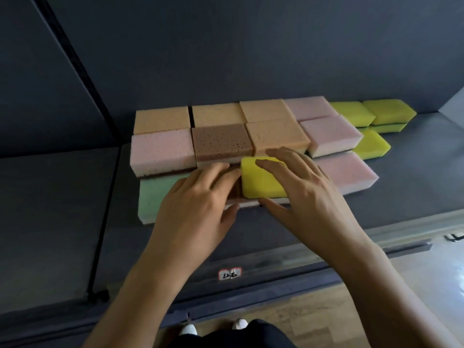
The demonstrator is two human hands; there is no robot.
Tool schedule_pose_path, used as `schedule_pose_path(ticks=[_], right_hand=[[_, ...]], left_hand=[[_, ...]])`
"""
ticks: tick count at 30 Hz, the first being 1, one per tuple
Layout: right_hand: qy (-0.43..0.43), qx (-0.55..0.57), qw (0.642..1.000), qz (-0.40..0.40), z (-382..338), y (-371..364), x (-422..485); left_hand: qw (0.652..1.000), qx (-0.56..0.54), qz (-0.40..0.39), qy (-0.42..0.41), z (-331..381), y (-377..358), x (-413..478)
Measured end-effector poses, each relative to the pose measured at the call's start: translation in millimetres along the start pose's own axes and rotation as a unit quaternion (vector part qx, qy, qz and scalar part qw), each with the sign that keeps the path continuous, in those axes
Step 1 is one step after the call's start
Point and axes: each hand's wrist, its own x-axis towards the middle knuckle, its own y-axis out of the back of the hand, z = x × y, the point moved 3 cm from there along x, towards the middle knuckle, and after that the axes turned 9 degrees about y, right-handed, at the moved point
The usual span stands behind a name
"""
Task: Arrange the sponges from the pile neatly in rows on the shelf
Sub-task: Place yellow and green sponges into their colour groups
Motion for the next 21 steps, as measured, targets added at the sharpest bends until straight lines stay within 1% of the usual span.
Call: schedule_pose_path(ticks=[6,14,18,21], right_hand=[[-0.011,-0.018,0.999,-0.030,16.4,-12.4,-4.5],[0.009,-0.013,1.000,0.007,13.9,1.0,-6.3],[-0.012,0.013,0.999,0.033,19.8,26.3,-16.5],[-0.036,0.017,0.998,0.047,33.6,39.1,-26.0]], left_hand=[[1.000,-0.004,-0.009,0.006,8.7,-7.9,2.5],[0.999,-0.033,0.006,-0.003,-2.4,4.0,7.5],[0.998,-0.045,0.036,-0.013,2.5,5.8,17.9],[0.998,-0.042,0.028,-0.028,18.9,0.4,28.8]])
